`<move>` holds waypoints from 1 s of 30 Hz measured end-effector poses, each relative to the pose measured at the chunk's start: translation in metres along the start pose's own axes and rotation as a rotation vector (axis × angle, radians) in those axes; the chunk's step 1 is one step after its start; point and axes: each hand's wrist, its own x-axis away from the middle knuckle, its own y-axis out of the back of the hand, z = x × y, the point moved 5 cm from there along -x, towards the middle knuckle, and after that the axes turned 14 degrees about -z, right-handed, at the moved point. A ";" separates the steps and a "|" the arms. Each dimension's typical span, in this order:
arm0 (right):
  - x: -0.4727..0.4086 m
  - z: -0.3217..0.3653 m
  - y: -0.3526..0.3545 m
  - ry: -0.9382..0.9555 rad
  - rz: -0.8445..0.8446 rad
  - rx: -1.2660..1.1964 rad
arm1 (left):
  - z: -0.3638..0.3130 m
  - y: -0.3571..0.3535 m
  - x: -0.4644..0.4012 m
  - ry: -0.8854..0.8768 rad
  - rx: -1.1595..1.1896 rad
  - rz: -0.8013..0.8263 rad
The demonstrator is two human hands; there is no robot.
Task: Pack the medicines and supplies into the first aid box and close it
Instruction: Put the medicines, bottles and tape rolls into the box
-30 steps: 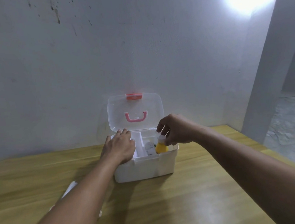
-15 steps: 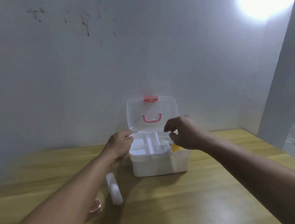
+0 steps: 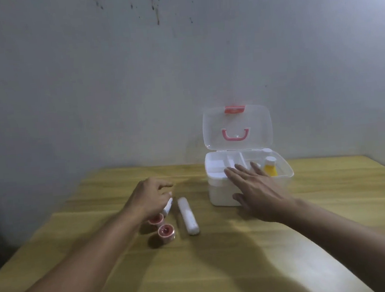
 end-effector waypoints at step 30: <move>0.055 -0.074 0.003 -0.576 -0.351 -0.199 | -0.013 -0.051 -0.001 0.229 -0.311 0.070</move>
